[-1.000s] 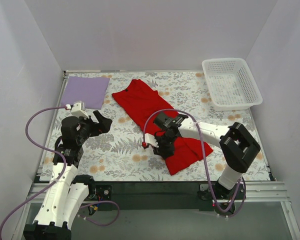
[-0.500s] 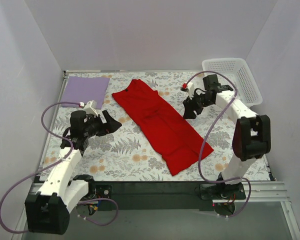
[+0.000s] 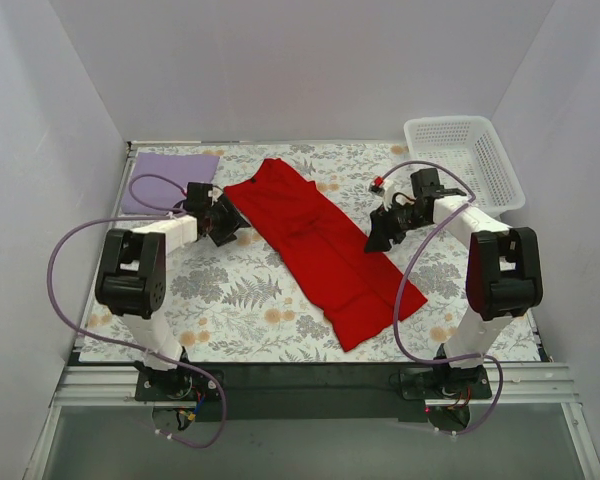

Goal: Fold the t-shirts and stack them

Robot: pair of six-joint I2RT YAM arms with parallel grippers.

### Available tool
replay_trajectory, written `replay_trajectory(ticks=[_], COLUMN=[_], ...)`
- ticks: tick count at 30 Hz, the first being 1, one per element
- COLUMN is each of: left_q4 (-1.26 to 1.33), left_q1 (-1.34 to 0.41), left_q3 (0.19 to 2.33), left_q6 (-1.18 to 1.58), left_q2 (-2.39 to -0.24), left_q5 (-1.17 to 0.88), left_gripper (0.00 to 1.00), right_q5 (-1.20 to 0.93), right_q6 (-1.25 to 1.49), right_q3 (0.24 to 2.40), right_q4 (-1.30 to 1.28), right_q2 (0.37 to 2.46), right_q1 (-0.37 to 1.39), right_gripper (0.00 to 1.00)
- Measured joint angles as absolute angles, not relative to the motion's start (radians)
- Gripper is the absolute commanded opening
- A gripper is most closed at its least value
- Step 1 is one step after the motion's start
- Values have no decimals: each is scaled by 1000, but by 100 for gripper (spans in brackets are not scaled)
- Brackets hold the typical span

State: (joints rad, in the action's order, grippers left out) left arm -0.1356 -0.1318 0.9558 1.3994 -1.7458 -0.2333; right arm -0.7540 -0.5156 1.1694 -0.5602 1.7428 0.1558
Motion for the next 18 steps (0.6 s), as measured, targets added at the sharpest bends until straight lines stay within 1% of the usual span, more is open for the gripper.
replay_trajectory(ticks=[3,4,5,7,8,9,11,15,18], left_q4=[-142,-144,-150,-160,-165,-174,-192,-245,-308], left_q1=[-142,-146,-147,-150,-151,-151,-153,-154,-154], left_q3=[1073,1105,1137,1194,1225,1257,1317,1433,1567], left_q6=[1427,1434,1438,1449,1450,1454,1452,1433,1409], left_q2=[-1856,-1880,-1905,-1949,-1975,-1998,-2047,-2118,-2193], left_q5=[-188,-173,-160,-142,-133,-124,-100,-48,-13], left_gripper=[51,47,45,38,25,16,5,2,2], right_q5=[-776,-784,-791,-800,-805,-810,-820,-839,-843], right_q6=[-503,-501,-500,-500,-500,-500,-500,-501,-501], right_q3=[1164,1164,1164,1162,1162,1161,1161,1154,1148], right_q4=[-543,-540,-535,-527,-524,-522,-521,-519,-519], right_q2=[1742,1742,1741,1739,1738,1736,1728,1713,1709], right_q1=[128,120,113,100,96,94,93,92,91], right_gripper=[64,64,64,64,64,64,64,64,64])
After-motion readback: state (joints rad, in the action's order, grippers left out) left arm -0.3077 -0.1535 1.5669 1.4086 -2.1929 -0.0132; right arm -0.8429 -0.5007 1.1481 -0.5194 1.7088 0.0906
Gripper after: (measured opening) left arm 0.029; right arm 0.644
